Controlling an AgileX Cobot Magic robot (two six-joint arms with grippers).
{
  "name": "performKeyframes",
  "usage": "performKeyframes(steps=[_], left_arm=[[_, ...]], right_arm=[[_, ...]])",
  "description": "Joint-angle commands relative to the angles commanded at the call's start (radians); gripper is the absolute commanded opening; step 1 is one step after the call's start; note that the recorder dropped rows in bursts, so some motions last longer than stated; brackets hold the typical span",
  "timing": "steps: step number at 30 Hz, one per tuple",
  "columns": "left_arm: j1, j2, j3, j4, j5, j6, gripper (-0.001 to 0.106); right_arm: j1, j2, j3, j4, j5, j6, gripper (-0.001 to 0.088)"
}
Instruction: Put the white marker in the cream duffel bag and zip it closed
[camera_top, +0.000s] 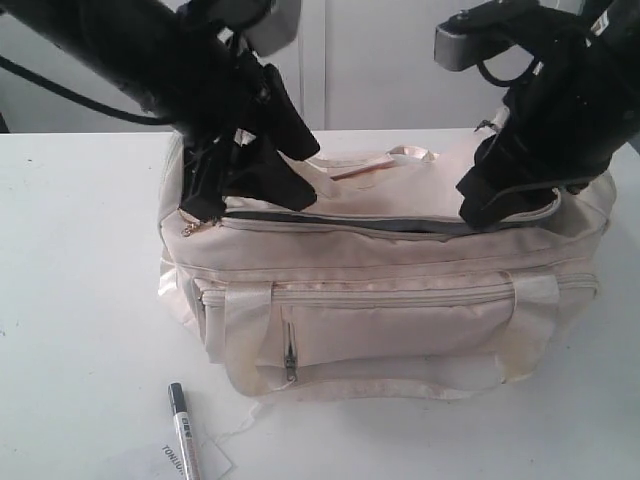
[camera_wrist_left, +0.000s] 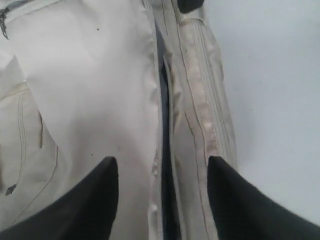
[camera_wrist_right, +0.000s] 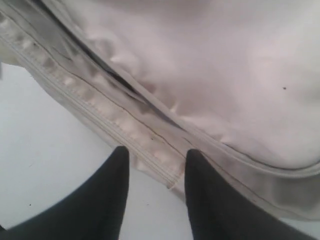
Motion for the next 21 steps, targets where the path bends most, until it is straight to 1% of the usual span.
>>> performKeyframes(steps=[1, 2, 5, 8, 12, 16, 21], left_arm=[[-0.003, 0.012, 0.000, 0.013, -0.031, 0.000, 0.058], [-0.003, 0.016, 0.000, 0.015, -0.031, 0.004, 0.058], [-0.003, 0.035, 0.000, 0.015, 0.006, 0.013, 0.058], [-0.003, 0.055, 0.000, 0.028, 0.002, 0.013, 0.058], [-0.003, 0.068, 0.000, 0.040, -0.047, 0.020, 0.058], [-0.003, 0.071, 0.000, 0.115, -0.074, 0.022, 0.058], [-0.003, 0.073, 0.000, 0.154, -0.070, 0.022, 0.058]], right_arm=[[0.000, -0.004, 0.000, -0.011, 0.000, 0.001, 0.0361], [0.000, -0.009, 0.000, -0.012, 0.000, 0.001, 0.0361], [0.000, -0.008, 0.000, -0.019, -0.002, 0.001, 0.0361], [0.000, -0.008, 0.000, -0.019, -0.009, 0.001, 0.0361], [0.000, -0.008, 0.000, -0.019, -0.013, 0.001, 0.0361], [0.000, -0.008, 0.000, -0.019, -0.027, 0.001, 0.0361], [0.000, -0.008, 0.000, -0.019, -0.035, 0.001, 0.0361]])
